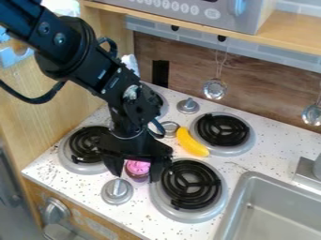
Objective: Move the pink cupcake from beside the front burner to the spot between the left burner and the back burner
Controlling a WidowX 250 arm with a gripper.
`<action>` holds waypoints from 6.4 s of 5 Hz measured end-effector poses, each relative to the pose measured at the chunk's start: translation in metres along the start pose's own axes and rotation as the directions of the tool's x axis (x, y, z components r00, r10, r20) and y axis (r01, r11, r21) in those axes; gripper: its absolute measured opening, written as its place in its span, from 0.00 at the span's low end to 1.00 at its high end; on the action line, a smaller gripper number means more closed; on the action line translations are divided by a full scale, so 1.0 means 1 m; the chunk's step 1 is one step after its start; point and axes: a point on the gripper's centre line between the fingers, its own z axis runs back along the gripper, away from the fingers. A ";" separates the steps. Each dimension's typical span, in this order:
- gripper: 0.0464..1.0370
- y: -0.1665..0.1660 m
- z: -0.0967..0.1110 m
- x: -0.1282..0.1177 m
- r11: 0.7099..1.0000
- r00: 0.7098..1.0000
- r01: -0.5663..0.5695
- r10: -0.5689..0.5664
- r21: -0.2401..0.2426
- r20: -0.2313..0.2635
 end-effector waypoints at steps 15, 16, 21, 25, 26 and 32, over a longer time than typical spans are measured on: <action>0.85 0.006 -0.080 0.060 0.969 0.968 -0.244 0.241 -0.033 -0.067; 0.85 -0.004 -0.065 0.073 0.965 0.968 -0.251 0.248 -0.072 -0.039; 0.85 0.029 -0.091 0.148 0.910 0.909 -0.414 0.414 -0.005 0.044; 0.85 0.048 -0.115 0.158 0.891 0.892 -0.451 0.449 0.050 0.051; 0.90 0.050 -0.114 0.158 0.887 0.889 -0.458 0.455 0.063 0.054; 0.96 0.041 0.019 0.109 0.993 0.992 -0.114 0.112 -0.023 -0.057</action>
